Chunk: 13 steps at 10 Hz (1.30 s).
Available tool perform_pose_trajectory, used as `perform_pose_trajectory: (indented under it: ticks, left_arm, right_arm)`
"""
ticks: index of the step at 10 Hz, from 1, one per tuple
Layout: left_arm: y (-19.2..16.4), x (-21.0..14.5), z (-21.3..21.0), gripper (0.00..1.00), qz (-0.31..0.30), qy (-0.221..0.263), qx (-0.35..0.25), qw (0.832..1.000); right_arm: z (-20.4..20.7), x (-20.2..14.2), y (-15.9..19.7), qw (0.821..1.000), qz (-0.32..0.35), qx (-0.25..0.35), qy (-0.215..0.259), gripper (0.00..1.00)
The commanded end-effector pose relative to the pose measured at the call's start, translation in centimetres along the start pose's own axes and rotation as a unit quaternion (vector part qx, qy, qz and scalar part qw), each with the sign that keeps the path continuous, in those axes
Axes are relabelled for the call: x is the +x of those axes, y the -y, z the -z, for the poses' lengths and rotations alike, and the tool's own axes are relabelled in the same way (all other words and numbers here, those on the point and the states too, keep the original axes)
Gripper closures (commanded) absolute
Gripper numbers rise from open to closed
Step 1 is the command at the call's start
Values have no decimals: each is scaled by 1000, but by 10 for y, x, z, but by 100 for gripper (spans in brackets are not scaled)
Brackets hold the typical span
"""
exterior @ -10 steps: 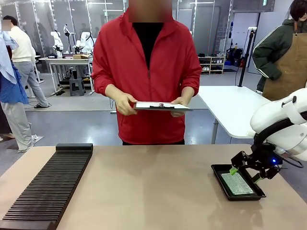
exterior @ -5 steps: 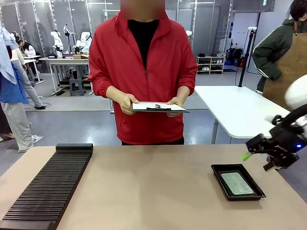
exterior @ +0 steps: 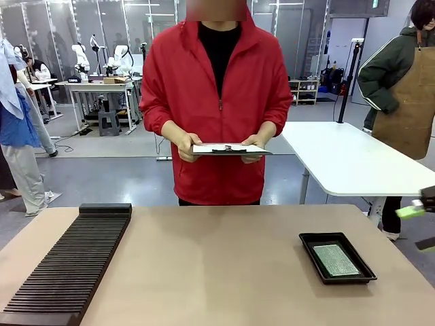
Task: Inspect the PCB.
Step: Place the Blank PCB in the ESD tray.
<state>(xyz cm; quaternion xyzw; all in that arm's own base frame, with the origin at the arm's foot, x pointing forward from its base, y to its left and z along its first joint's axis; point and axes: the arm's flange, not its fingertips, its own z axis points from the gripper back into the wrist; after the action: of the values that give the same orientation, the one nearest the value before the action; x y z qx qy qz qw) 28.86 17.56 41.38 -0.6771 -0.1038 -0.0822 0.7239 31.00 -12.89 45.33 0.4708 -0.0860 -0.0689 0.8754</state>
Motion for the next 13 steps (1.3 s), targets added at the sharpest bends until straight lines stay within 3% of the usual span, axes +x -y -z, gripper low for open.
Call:
perform_pose_trajectory:
  ticks: [1, 3, 13]
  left_arm:
    - [3, 0, 0, 0, 5, -2, 3, 1000]
    - [3, 0, 0, 0, 5, -2, 3, 1000]
    - [3, 0, 0, 0, 5, -2, 3, 1000]
  right_arm:
    - [-20, -1, 33, 996, 9, 93, -1, 0]
    - [-20, -12, 55, 991, 23, 136, -1, 0]
    - [-17, -22, 63, 990, 32, 139, 2, 0]
